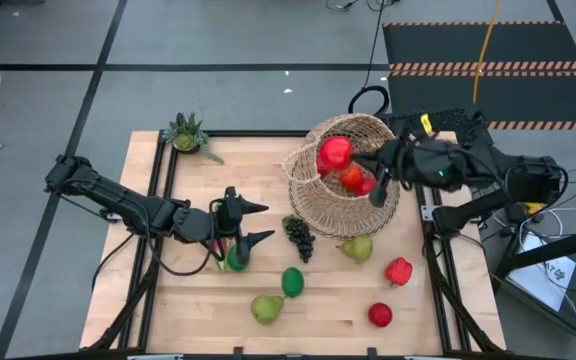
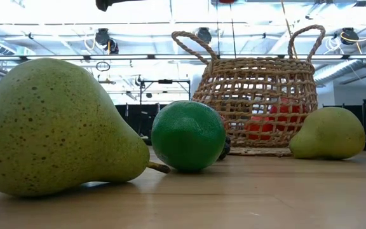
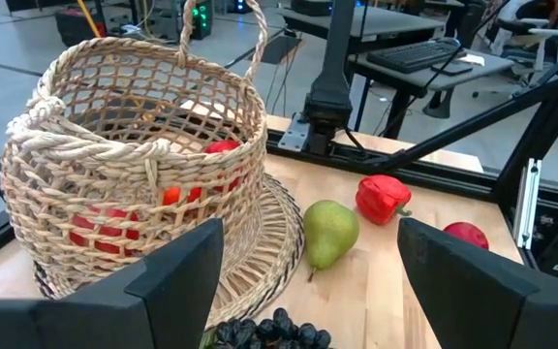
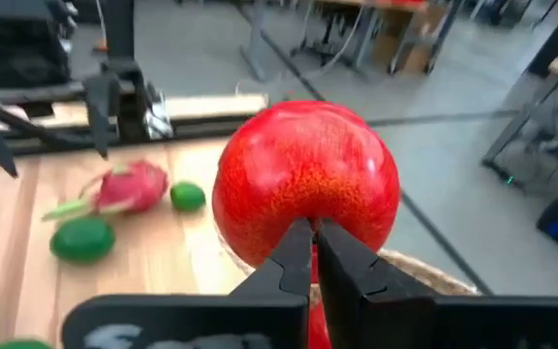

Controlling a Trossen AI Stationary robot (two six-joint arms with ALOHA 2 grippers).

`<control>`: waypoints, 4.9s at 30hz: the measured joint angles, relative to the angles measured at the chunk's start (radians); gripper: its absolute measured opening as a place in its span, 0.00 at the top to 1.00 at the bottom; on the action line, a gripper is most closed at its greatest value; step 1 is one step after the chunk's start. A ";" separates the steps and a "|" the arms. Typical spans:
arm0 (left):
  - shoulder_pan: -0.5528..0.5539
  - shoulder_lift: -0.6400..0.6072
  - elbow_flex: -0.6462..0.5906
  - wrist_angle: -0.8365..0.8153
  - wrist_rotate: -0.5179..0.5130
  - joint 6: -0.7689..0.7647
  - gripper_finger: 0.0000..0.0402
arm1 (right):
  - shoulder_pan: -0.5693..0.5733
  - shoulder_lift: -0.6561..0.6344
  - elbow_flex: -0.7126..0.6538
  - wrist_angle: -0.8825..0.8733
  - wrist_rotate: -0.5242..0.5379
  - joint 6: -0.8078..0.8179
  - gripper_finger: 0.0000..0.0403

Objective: Build produce basket
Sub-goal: Put the red apple into the brown basket, then put the pink dragon fruit into the brown basket

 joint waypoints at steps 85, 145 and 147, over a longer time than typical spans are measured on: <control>0.000 0.000 0.000 -0.025 0.011 0.045 0.24 | -0.247 0.097 -0.043 -0.278 -0.294 0.112 0.56; -0.340 0.212 0.153 -1.015 0.175 0.039 0.43 | 0.626 0.074 -0.612 0.455 -0.005 0.339 0.56; -0.340 0.212 0.131 -1.016 0.175 0.042 0.37 | 0.626 0.074 -0.612 0.455 -0.005 0.338 0.56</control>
